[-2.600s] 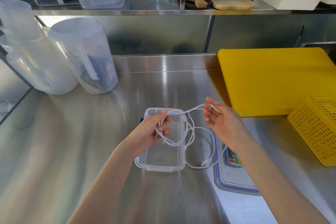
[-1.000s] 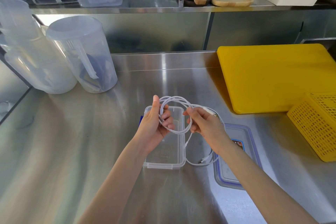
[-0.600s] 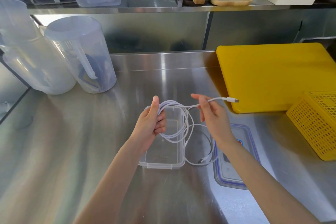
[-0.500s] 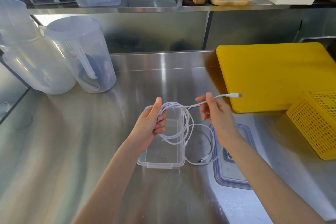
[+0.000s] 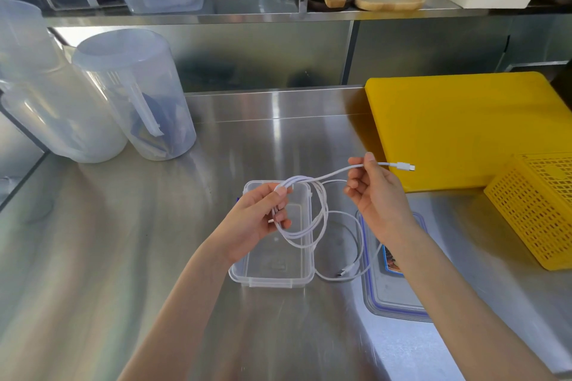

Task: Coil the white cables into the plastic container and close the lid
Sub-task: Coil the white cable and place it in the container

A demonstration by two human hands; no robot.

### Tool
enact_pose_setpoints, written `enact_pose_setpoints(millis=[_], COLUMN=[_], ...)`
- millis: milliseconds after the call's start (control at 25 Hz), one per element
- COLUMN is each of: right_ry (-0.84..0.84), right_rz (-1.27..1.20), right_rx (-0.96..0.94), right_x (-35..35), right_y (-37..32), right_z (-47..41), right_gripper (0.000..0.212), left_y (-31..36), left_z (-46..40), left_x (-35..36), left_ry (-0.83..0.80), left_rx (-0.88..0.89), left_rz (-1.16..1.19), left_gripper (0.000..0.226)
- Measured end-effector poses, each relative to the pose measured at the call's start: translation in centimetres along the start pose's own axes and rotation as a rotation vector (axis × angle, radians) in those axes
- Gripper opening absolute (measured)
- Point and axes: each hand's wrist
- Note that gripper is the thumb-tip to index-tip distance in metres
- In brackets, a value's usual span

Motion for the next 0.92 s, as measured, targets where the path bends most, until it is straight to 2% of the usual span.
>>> enact_pose_setpoints(millis=[120, 200, 440, 520, 600, 680, 760, 840, 920], right_ry=[0.041, 0.002, -0.447, -0.638, -0.759, -0.728, -0.617, -0.483, -0.322], right_rz=[0.043, 0.067, -0.157, -0.095, 0.132, 0.583, 0.940, 1.032, 0.985], right_rx=[0.026, 0.032, -0.013, 0.005, 0.042, -0.055, -0.177, -0.236, -0.270], right_x=[-0.3, -0.6, -1.3, -1.6, -2.0, -2.0, -1.4, -0.8, -0.2], right_y=[-0.1, 0.0, -0.4, -0.9, -1.1, -0.7, -0.1, 0.8, 1.7], right_z=[0.0, 0.0, 0.6, 1.1, 1.3, 1.2, 1.0, 0.7, 0.6], right_gripper=[0.026, 0.022, 0.032, 0.036, 0.037, 0.030, 0.017, 0.008, 0.010], left_y=[0.2, 0.3, 0.0, 0.3, 0.8, 1.2, 1.2, 1.1, 0.9], left_z=[0.1, -0.1, -0.7, -0.8, -0.9, -0.9, -0.9, -0.9, -0.8], left_x=[-0.2, -0.5, -1.8, -2.0, -2.0, -1.8, -1.5, -0.9, -0.2], left_ry=[0.026, 0.063, 0.158, 0.162, 0.173, 0.189, 0.207, 0.213, 0.204], left_rx=[0.018, 0.028, 0.068, 0.081, 0.097, 0.104, 0.091, 0.069, 0.054], left_rz=[0.102, 0.170, 0.248, 0.277, 0.312, 0.329, 0.365, 0.424, 0.469], left_gripper=[0.019, 0.021, 0.029, 0.029, 0.028, 0.028, 0.027, 0.028, 0.029])
Point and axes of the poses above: each hand's wrist, its own z-axis away from the middle knuckle, its own x-axis out of the palm, y = z × x, and after that the axes turned 13 degrees about z, right-handed
